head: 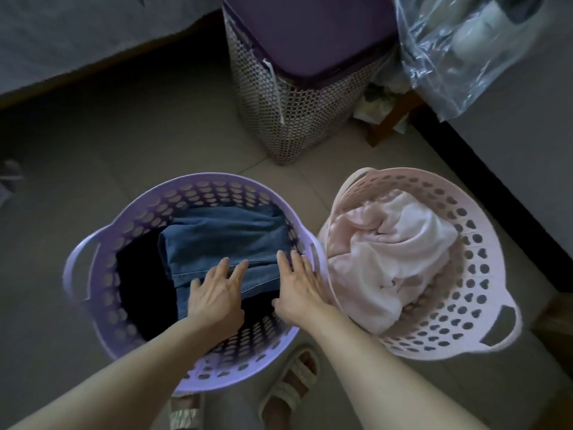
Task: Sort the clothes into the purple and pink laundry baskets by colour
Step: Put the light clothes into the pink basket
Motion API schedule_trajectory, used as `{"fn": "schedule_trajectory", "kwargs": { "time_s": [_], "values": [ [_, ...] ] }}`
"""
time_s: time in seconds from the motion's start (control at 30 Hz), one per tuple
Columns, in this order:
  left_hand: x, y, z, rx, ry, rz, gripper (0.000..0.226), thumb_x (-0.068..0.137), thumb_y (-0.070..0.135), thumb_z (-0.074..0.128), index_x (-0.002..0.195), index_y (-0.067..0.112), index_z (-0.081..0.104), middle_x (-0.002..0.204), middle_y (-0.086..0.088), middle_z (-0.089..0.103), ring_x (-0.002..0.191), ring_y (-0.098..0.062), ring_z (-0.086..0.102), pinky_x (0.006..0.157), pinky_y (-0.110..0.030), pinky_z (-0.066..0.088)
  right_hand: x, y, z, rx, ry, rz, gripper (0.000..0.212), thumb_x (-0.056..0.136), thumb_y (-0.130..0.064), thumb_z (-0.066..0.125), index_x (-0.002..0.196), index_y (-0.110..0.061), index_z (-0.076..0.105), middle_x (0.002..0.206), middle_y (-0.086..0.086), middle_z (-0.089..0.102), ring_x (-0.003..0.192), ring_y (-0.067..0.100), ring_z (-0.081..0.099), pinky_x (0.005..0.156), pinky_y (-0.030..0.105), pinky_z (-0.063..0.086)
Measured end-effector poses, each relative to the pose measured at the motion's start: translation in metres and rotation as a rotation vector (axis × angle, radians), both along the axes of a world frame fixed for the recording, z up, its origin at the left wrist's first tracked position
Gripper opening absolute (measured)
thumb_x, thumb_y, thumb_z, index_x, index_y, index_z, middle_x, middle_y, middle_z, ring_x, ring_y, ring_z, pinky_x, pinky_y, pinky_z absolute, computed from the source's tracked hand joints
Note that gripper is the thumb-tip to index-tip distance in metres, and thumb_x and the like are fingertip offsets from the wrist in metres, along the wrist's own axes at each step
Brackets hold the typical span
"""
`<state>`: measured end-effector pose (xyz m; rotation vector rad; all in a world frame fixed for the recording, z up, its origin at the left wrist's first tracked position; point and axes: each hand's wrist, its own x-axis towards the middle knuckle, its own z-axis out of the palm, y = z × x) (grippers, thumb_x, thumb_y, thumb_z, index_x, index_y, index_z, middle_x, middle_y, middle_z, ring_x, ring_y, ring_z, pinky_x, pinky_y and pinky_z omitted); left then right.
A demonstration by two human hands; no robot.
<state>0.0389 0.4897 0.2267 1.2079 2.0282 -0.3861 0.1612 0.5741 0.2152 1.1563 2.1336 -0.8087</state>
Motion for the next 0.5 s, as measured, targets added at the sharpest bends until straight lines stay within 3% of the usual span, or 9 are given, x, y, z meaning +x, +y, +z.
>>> {"fn": "schedule_trajectory", "kwargs": {
  "time_s": [0.13,0.23,0.5],
  "values": [
    [-0.036,-0.033,-0.018,-0.087,0.059,-0.004,0.086,0.090,0.031,0.057,0.149,0.039,-0.005,0.159,-0.007,-0.004,0.146,-0.030,0.004,0.113,-0.053,0.014,-0.036,-0.028,-0.016,-0.132,-0.020,0.025,0.095,0.088,-0.017,0.059,0.149,-0.036,-0.011,0.159,0.000,-0.016,0.147,0.026,-0.012,0.118,0.043,0.008],
    [-0.063,-0.047,-0.039,-0.149,0.108,-0.010,0.088,0.090,0.037,0.056,0.148,0.044,-0.009,0.159,-0.008,-0.012,0.145,-0.036,-0.001,0.113,-0.057,0.010,-0.064,-0.036,-0.034,-0.111,-0.025,0.080,0.096,0.088,-0.017,0.060,0.149,-0.040,-0.011,0.158,0.001,-0.021,0.146,0.028,-0.015,0.117,0.046,0.004],
    [-0.089,-0.050,-0.094,-0.218,0.031,-0.070,0.090,0.088,0.040,0.059,0.147,0.046,-0.008,0.157,-0.001,-0.022,0.145,-0.036,-0.001,0.111,-0.057,0.015,-0.092,-0.055,-0.089,-0.122,-0.156,0.171,0.097,0.087,-0.024,0.062,0.147,-0.046,-0.011,0.155,0.001,-0.028,0.142,0.035,-0.025,0.115,0.058,0.002]
  ]
}}
